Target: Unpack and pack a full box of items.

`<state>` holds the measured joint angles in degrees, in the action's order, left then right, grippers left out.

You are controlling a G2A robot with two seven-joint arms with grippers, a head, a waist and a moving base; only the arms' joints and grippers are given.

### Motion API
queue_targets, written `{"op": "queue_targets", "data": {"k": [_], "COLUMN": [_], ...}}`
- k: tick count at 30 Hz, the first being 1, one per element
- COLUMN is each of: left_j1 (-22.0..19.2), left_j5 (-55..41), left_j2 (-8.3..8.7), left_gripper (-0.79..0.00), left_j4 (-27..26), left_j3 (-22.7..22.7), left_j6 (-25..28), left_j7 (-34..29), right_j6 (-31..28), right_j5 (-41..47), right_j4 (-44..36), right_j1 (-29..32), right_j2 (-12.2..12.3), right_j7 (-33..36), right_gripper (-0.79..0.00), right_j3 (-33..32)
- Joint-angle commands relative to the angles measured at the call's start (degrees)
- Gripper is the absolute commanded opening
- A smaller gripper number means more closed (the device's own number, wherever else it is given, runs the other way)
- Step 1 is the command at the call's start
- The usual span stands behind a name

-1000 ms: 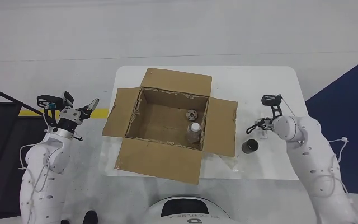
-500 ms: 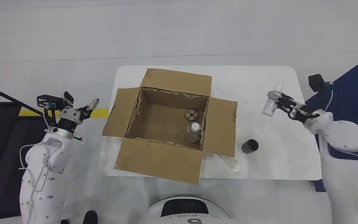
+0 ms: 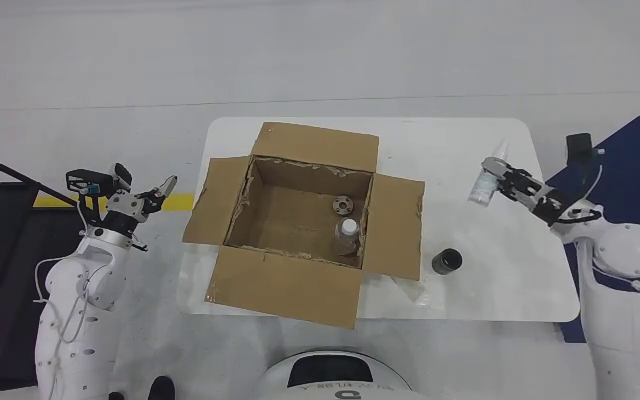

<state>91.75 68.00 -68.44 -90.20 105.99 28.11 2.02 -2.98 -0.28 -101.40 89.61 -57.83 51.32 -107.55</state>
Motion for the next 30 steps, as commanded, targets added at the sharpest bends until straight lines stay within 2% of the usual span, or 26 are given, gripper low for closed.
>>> {"op": "queue_targets", "data": {"k": [1, 7, 13, 22, 30], "left_j1": [0.0, 0.0, 0.0, 0.0, 0.0], "left_j5": [0.0, 0.0, 0.0, 0.0, 0.0], "left_j2": [0.0, 0.0, 0.0, 0.0, 0.0], "left_gripper": [0.0, 0.0, 0.0, 0.0, 0.0], "left_j4": [0.0, 0.0, 0.0, 0.0, 0.0], "left_j3": [0.0, 0.0, 0.0, 0.0, 0.0], "left_j6": [0.0, 0.0, 0.0, 0.0, 0.0], "left_j7": [0.0, 0.0, 0.0, 0.0, 0.0], "right_j6": [-1.41, -1.59, 0.48, 2.58, 4.43], "right_j5": [1.02, 0.01, -2.24, -3.15, -4.4], "right_j4": [-0.67, -1.63, 0.7, 8.79, 11.22], "right_j1": [-0.95, -7.82, -14.43, -25.05, -28.23], "right_j2": [-0.08, -0.37, -1.34, -4.29, -6.05], "right_j7": [1.22, 6.51, 7.75, 0.85, -4.51], "right_gripper": [-0.785, -0.785, -0.785, -0.785, -0.785], "right_j3": [2.8, 14.71, 27.18, 42.77, 49.27]}}
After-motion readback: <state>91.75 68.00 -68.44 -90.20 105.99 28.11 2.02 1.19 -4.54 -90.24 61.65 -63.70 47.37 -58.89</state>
